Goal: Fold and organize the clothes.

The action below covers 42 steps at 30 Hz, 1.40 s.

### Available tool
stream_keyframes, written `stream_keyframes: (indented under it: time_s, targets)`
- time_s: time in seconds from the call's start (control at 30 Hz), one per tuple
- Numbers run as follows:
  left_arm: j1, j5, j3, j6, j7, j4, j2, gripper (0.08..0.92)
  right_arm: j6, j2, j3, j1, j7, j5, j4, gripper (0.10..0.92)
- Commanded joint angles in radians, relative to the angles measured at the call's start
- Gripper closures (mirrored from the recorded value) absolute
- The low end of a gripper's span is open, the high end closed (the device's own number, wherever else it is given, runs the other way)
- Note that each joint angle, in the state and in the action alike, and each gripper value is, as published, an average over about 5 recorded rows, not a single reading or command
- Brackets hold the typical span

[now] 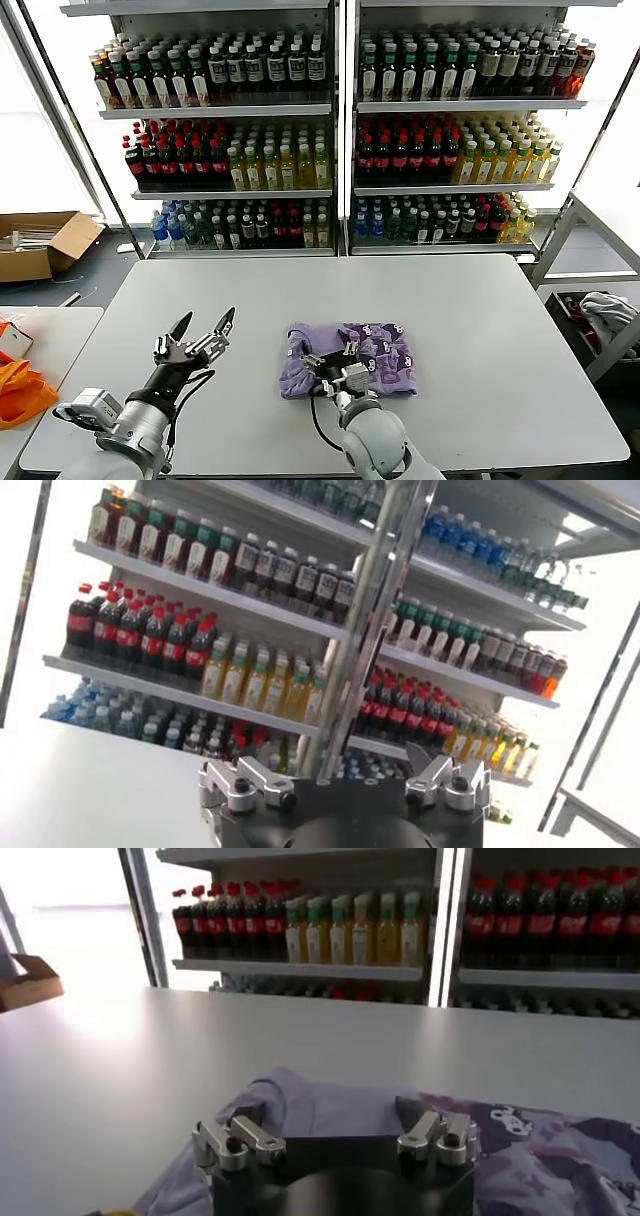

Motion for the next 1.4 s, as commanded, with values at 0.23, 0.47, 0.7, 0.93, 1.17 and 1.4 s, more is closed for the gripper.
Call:
stream_keyframes:
  time_s: [0.23, 0.47, 0.7, 0.93, 1.17, 1.4]
  targets:
    - [-0.024, 0.002, -0.041, -0.01, 0.031, 0.032, 0.009, 0.177, 0.048, -0.115, 0.115, -0.077, -0.004, 0.018, 0.314, 0.203]
    - [-0.019, 0.027, -0.058, -0.019, 0.068, 0.03, 0.005, 0.177, 0.143, -0.179, 0.384, -0.338, -0.096, -0.023, 0.505, 0.203]
    - [-0.01, 0.044, -0.057, -0.026, 0.081, 0.023, -0.009, 0.177, 0.208, -0.146, 0.56, -0.539, -0.156, -0.046, 0.597, 0.203]
    - [0.009, 0.077, -0.104, -0.027, 0.113, 0.003, -0.032, 0.177, 0.236, -0.122, 0.7, -0.659, -0.243, -0.008, 0.616, 0.203]
    - [0.024, 0.148, -0.209, -0.04, 0.208, 0.045, -0.051, 0.177, 0.282, -0.135, 0.815, -0.734, -0.278, 0.031, 0.611, 0.203]
    - [0.041, 0.158, -0.251, -0.043, 0.241, 0.044, -0.07, 0.177, 0.281, -0.126, 0.903, -0.73, -0.289, 0.073, 0.609, 0.203]
